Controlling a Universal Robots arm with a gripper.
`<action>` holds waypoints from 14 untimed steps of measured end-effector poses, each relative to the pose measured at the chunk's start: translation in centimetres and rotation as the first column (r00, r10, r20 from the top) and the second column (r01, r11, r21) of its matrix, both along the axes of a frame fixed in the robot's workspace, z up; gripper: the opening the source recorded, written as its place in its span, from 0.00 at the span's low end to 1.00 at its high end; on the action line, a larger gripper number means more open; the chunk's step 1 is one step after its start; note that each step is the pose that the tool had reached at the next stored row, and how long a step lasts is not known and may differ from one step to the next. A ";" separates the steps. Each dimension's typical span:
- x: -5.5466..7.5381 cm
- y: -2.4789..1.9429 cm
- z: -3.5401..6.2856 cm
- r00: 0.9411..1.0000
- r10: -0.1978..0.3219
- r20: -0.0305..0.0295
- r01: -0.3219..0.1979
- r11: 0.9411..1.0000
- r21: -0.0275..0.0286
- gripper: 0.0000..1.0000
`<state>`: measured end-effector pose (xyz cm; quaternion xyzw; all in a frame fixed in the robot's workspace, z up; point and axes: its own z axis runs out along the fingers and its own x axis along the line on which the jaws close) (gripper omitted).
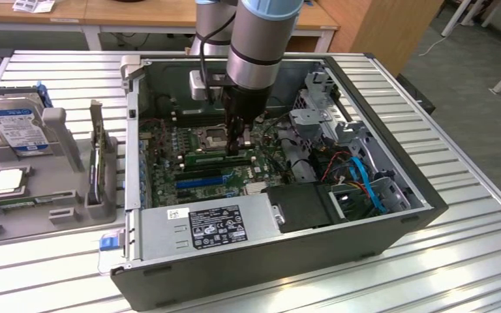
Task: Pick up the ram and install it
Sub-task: 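Insert the ram into the slot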
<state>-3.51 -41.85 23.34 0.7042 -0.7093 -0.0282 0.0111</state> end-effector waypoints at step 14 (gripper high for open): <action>0.0 0.00 -0.03 1.000 0.004 0.000 -0.004 1.000 0.000 0.11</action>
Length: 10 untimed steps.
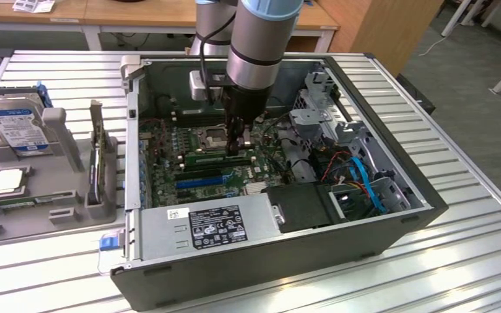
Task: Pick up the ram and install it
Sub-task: 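Insert the ram into the slot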
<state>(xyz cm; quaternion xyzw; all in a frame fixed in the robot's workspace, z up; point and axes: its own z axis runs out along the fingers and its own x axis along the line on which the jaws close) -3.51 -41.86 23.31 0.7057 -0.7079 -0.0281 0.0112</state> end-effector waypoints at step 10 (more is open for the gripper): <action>0.0 0.00 -0.12 1.000 0.001 0.000 -0.001 1.000 0.000 0.11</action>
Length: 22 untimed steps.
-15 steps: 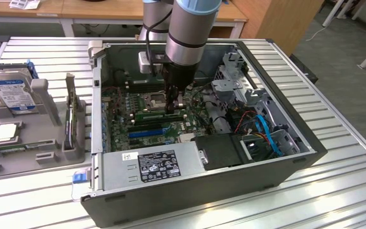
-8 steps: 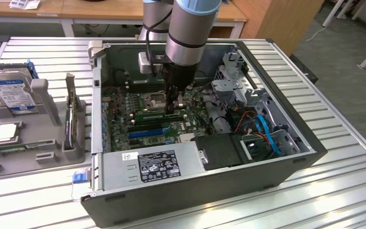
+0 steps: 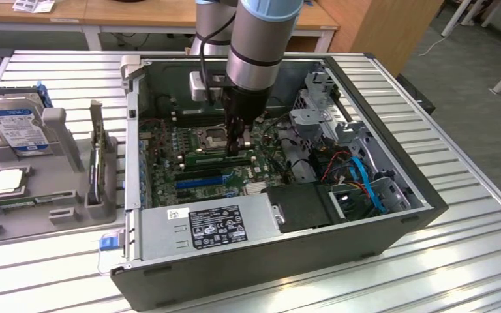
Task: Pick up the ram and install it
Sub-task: 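Insert the ram into the slot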
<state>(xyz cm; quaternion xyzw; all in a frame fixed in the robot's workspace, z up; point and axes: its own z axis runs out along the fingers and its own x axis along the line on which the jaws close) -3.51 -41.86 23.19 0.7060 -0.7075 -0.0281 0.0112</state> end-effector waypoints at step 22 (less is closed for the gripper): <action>0.0 0.00 -0.43 1.000 0.000 0.000 0.000 1.000 0.000 0.11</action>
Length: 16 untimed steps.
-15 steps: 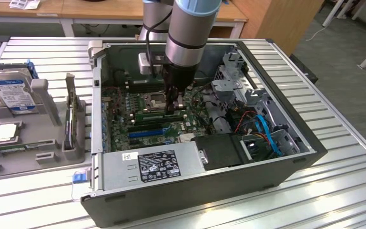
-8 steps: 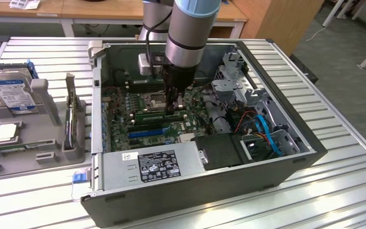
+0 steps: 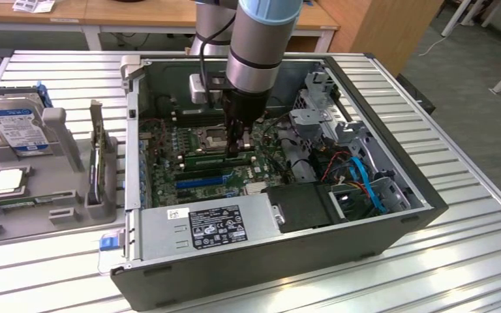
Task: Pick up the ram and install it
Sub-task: 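Insert the ram into the slot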
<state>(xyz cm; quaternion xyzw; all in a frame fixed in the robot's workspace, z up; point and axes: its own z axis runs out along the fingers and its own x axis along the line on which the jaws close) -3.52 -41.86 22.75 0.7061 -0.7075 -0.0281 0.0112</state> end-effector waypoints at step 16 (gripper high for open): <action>0.0 0.00 0.00 1.000 0.000 0.000 0.000 1.000 0.000 0.31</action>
